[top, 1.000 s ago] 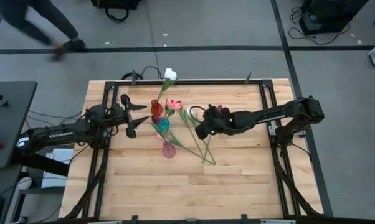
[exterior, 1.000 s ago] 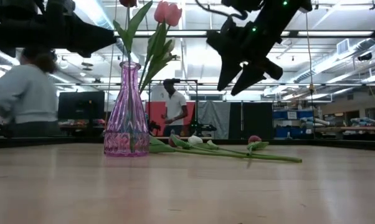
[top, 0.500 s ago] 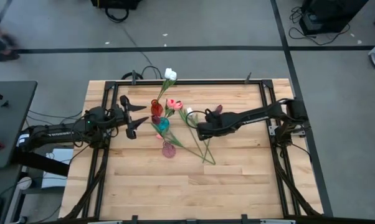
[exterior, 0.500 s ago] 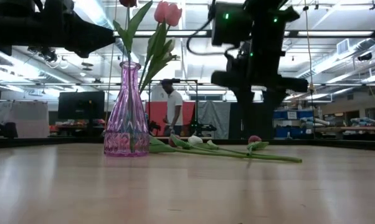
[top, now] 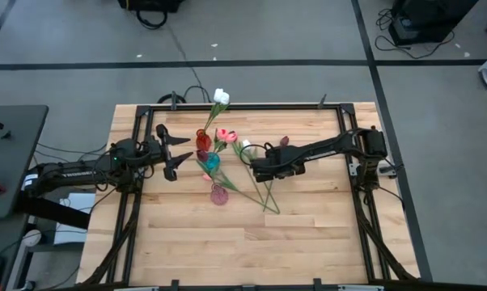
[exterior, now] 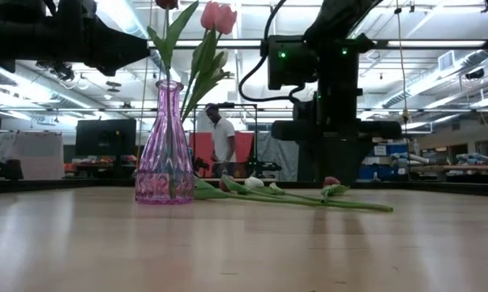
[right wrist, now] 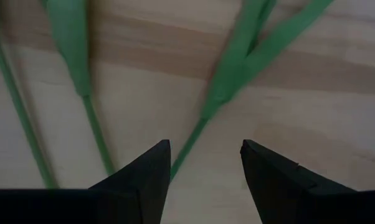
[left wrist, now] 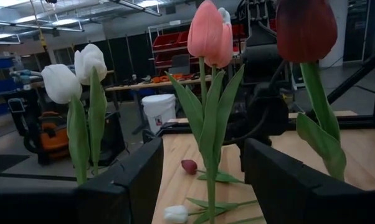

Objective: Sort flowers into vase by color
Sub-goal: Put the right red flower into the purple vase

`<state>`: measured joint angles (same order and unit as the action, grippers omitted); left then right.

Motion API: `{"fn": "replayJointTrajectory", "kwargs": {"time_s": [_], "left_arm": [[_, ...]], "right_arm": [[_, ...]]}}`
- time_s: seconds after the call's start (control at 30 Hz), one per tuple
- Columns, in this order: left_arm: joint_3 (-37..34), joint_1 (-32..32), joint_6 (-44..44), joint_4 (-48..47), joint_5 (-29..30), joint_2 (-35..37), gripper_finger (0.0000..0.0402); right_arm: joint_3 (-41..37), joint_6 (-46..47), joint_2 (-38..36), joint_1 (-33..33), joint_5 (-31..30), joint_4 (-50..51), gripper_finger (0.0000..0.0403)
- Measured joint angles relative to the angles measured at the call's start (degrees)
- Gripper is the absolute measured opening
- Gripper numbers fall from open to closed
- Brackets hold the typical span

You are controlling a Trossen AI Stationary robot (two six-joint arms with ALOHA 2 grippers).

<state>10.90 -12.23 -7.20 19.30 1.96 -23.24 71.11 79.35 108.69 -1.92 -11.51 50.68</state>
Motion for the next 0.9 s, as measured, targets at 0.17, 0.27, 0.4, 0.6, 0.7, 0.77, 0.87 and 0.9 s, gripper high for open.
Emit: {"fn": "replayJointTrajectory", "kwargs": {"time_s": [0.17,0.27,0.4,0.6,0.7,0.77,0.87,0.9], "left_arm": [[0.0,0.0,0.0,0.0,0.0,0.0,0.0229],[0.0,0.0,0.0,-0.2,0.0,0.0,0.0229],[0.0,0.0,0.0,-0.8,-0.1,0.0,0.0229],[0.0,0.0,0.0,-1.1,-0.1,0.0,0.0229],[0.0,0.0,0.0,-1.1,-0.1,0.0,0.0229],[0.0,0.0,0.1,-1.1,-0.1,0.0,0.0229],[0.0,0.0,0.3,-1.3,-0.1,0.0,0.0229],[0.0,0.0,0.4,-1.4,-0.1,0.0,0.0229]], "right_arm": [[0.2,-2.5,1.1,-1.0,0.1,-2.7,0.0195],[0.2,-3.0,1.8,-1.5,0.2,-2.9,0.0178],[0.2,-3.7,2.7,-2.3,0.4,-3.2,0.0145],[0.3,-5.7,3.6,-3.1,1.1,-3.6,0.0091],[0.4,-6.7,3.7,-3.1,1.3,-3.3,0.0057],[0.3,-8.4,3.6,-3.1,1.5,-2.7,0.0029],[0.2,-13.9,3.2,-3.2,1.9,-2.4,0.0010],[0.2,-15.9,3.0,-3.3,2.0,-2.2,0.0012]]}}
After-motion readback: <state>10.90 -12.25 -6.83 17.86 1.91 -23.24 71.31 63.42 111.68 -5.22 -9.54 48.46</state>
